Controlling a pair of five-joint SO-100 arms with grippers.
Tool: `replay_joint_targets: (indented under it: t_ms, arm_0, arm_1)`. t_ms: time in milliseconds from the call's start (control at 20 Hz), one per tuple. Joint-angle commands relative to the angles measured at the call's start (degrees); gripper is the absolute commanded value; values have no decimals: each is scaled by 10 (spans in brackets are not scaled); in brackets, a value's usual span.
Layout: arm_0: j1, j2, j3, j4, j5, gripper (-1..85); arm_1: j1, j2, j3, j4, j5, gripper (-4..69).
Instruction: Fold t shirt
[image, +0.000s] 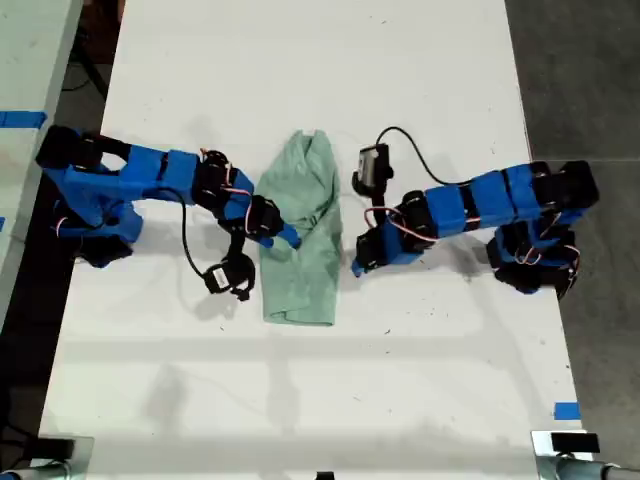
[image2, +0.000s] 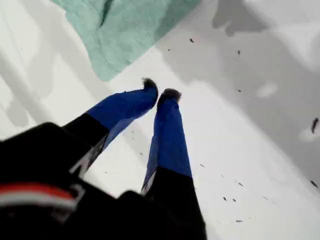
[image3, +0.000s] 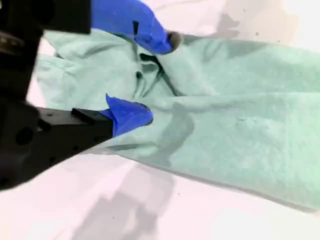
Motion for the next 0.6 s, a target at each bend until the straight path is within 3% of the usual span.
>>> replay_joint_targets:
  t_ms: [0,150,300,450,500,550]
  arm_0:
    - [64,-29,-59,-6,-37,244]
    - [127,-70,-67,-11,-85,250]
    - [164,-140,-102,-13,-120,250]
    - [175,-258,-193,-11,-120,250]
    - [171,-291,-218,-14,-112,203]
    - [170,-316,-243,-14,-111,27]
  arm_1:
    - [-34,-99,-186,34,-23,300]
    - [-56,-174,-262,54,-23,332]
    - [-67,-215,-271,35,-12,331]
    - [-72,-249,-285,20,-12,329]
    - [-72,-253,-287,19,-13,329]
    - [-69,-256,-286,18,-16,330]
